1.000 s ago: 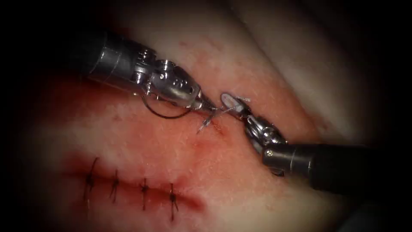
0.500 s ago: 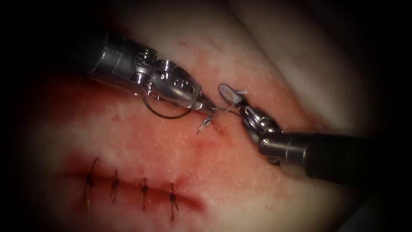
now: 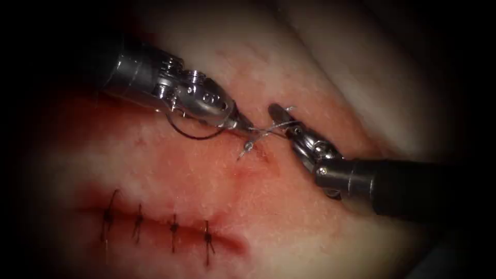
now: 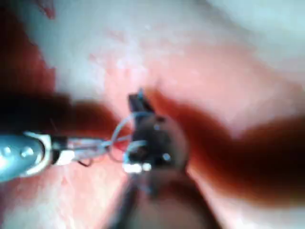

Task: Wound Closure

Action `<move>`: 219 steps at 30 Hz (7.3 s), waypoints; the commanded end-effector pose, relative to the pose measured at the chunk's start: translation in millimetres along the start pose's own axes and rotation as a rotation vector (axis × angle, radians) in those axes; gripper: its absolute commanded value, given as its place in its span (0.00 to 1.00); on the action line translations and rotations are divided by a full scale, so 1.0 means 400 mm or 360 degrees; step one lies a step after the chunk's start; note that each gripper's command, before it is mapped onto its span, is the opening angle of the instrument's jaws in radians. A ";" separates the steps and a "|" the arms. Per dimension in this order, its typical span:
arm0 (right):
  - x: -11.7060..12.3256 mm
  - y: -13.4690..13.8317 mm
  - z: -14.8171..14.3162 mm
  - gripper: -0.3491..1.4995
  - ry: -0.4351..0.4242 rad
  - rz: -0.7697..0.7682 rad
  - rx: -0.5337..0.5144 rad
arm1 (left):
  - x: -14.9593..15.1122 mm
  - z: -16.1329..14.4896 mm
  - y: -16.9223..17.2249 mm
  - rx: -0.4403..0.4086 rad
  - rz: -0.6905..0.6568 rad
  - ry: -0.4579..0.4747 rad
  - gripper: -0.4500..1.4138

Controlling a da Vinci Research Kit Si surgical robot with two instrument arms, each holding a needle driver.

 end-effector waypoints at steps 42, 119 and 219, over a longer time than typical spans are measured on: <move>-0.0264 -0.0065 -0.0110 0.00 -0.0267 -0.0433 0.0034 | 0.0039 0.0067 -0.0446 0.0158 -0.0169 -0.0015 0.05; -0.0118 -0.0063 -0.0160 0.90 -0.0306 -0.1376 0.0573 | 0.0101 -0.0168 -0.0465 0.0212 -0.0186 0.0149 0.05; 0.0359 0.0039 -0.0172 0.96 0.0065 -0.1519 0.0303 | 0.0033 0.0086 -0.0436 0.0172 -0.0485 -0.0005 0.59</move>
